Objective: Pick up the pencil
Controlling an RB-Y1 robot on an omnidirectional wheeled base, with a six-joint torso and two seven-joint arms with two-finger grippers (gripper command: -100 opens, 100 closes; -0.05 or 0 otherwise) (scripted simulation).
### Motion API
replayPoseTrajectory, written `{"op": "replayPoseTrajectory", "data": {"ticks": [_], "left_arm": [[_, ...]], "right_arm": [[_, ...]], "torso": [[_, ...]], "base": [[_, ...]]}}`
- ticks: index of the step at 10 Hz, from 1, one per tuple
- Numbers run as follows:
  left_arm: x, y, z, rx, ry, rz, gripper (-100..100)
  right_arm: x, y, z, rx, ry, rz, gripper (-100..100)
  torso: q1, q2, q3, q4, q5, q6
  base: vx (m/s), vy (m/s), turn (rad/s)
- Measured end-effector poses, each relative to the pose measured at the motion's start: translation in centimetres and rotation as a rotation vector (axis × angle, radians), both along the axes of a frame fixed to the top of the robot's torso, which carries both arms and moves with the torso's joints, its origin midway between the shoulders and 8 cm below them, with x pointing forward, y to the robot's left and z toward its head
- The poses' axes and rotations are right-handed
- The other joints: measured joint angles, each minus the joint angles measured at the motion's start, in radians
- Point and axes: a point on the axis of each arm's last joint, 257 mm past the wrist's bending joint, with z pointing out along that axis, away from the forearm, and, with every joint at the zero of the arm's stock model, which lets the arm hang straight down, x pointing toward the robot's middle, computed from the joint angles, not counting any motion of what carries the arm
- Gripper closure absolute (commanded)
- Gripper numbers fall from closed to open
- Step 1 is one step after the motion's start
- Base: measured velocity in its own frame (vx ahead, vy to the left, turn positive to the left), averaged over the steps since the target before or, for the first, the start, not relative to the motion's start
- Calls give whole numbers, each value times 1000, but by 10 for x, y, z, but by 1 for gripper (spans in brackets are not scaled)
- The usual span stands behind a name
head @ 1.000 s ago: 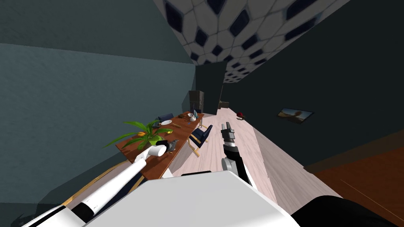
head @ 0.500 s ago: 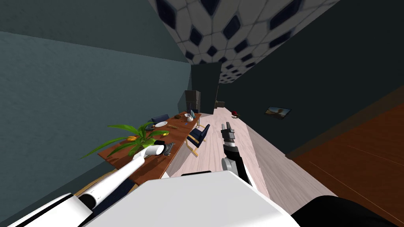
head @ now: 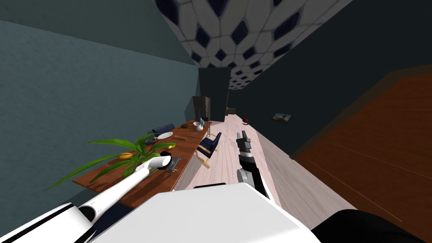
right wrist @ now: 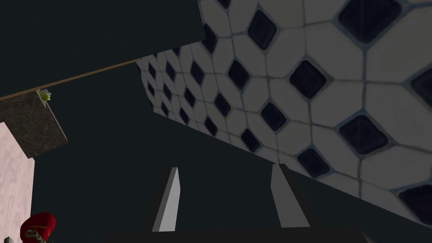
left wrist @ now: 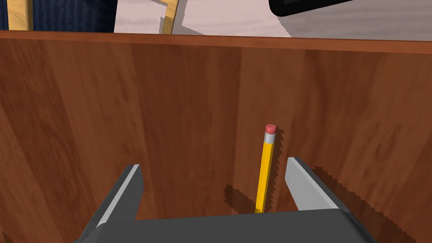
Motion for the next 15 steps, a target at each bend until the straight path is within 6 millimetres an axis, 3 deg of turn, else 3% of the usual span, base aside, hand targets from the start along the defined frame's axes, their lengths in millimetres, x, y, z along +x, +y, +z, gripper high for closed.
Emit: {"op": "replayPoseTrajectory", "data": {"ticks": [5,9,10,11,13,14,15], "left_arm": [[-33,37,-6,27,125,49,-100],[-83,74,-18,43,258,107,-100],[-85,75,-18,43,264,109,0],[-85,75,-18,43,263,109,-100],[-90,66,-33,42,262,111,-100],[-89,66,-33,42,260,112,100],[-89,66,-33,42,260,112,100]], "right_arm": [[0,0,0,0,0,0,0],[0,0,0,0,0,0,0],[0,0,0,0,0,0,0],[0,0,0,0,0,0,0],[0,0,0,0,0,0,0],[0,0,0,0,0,0,0],[0,0,0,0,0,0,0]], "torso": [[-1,-1,-1,0,0,0],[-1,-1,-1,0,0,0],[-1,-1,0,0,0,0],[-2,-1,0,0,0,0],[1,-1,-1,0,0,0],[0,-1,-1,0,0,0],[-1,-1,0,0,0,0]], "base": [[5,12,-140],[7,14,-133],[0,0,0],[13,29,-33],[12,37,-22],[0,0,0],[-3,2,12]]}}
